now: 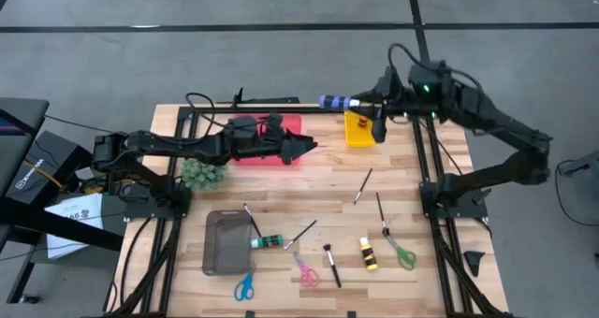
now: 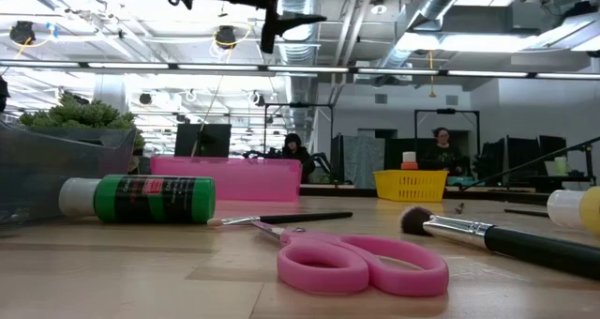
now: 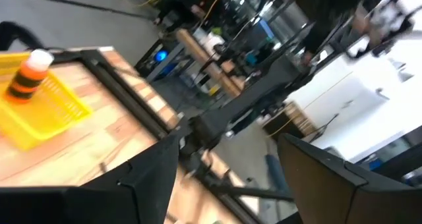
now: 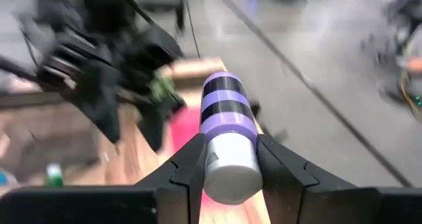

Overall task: Pick & Place Paint Supplies
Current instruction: Put the blue paint bottle into the yellow bin

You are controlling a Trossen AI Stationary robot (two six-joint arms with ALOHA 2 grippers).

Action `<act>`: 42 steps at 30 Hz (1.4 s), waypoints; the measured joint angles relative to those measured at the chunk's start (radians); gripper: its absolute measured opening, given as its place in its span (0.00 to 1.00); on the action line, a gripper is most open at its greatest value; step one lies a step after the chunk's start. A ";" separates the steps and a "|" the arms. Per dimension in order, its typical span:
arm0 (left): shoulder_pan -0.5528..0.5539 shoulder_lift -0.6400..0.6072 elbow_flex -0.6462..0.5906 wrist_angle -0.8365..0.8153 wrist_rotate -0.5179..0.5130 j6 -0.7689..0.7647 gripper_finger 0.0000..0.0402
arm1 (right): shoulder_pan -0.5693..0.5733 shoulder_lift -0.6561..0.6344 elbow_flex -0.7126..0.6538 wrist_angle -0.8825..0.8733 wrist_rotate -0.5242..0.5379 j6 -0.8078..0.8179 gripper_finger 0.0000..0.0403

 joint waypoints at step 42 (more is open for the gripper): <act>-0.008 -0.001 -0.002 -0.331 0.123 0.138 0.58 | -0.408 0.863 0.646 -0.803 0.019 0.054 0.27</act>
